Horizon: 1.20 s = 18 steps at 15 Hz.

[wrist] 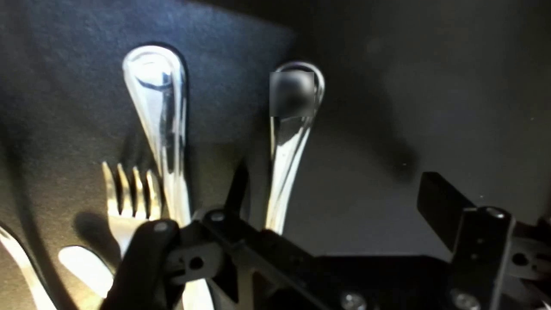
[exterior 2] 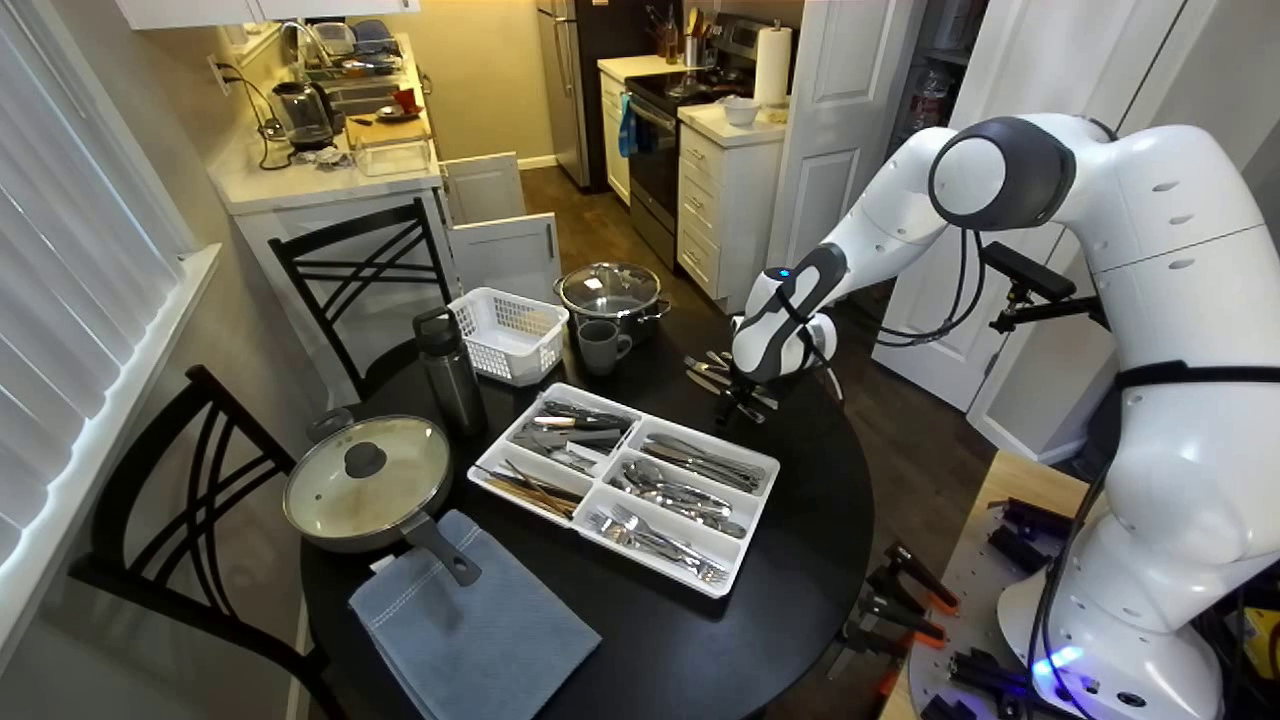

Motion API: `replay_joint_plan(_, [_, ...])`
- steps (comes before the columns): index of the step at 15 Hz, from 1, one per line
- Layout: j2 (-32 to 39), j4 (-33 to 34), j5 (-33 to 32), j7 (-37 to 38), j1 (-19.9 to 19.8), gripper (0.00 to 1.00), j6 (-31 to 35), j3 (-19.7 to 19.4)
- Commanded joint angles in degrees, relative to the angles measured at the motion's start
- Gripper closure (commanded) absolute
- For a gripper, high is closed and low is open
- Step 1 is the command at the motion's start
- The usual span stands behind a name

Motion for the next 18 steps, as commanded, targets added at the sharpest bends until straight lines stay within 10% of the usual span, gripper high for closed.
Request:
replay_joint_plan(1, [-0.6, 0.7, 1.5, 8.9, 6.1, 0.0, -1.4, -7.0])
replay_joint_plan(9, [-0.1, 3.9, 1.5, 20.9, 14.1, 0.04, -9.6, -14.6])
replay_joint_plan(10, [-0.1, 4.0, 1.7, 20.9, 14.0, 0.27, -9.7, -14.3])
replay_joint_plan(18, [0.3, 5.1, 3.2, 20.3, 13.2, 0.7, -10.5, -13.6])
